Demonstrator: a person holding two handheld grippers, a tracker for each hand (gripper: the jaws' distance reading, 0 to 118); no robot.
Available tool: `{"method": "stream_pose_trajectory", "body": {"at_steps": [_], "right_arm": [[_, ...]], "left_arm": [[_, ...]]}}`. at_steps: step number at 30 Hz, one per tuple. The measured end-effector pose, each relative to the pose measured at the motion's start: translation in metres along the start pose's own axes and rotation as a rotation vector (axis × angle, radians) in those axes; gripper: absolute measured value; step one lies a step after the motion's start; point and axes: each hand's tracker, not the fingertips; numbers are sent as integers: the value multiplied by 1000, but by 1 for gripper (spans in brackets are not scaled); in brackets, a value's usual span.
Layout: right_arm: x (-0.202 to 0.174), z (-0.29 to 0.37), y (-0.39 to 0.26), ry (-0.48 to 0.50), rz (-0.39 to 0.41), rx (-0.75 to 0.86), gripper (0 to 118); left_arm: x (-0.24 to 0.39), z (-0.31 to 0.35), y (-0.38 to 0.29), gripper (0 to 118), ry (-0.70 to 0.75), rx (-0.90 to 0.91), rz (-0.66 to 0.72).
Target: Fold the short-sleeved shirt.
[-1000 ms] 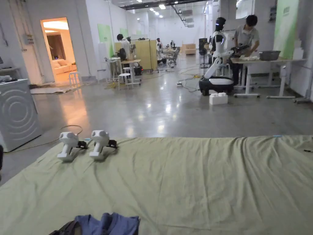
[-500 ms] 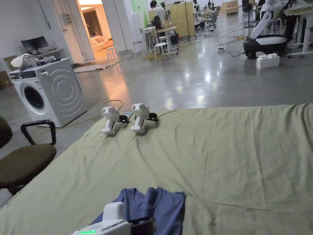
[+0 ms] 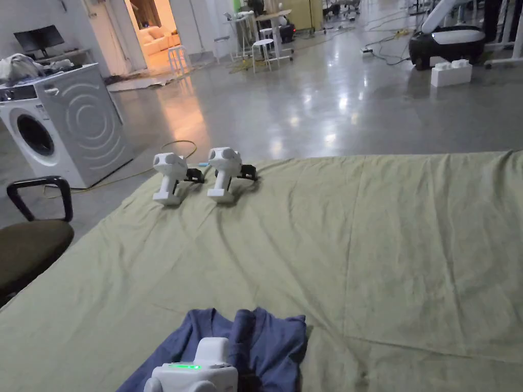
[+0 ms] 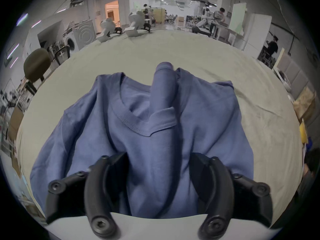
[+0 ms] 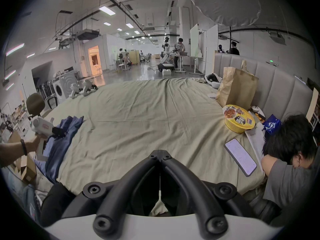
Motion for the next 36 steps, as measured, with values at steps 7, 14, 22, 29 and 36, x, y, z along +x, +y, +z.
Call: {"method": "stream_pose_trajectory", "body": {"at_steps": [7,14,22,29,36], "right_arm": [[-5,6,-6,39,43,-4,2],[5,14,-14,76,31,-18,2],[28,44,-19,61,-30,37,2],[58,65,-31,0,-133,42,2],[87,91,-44,-73,-154,34,2]], "left_arm": [[-15,5,3,11,-49,15,148],[-51,89,58,10,-215,208,394],[12,211,199,10,-218,504,84],[212,160,162,10,-436,315,-217],[444,120,22,10,-796,100,-484]]}}
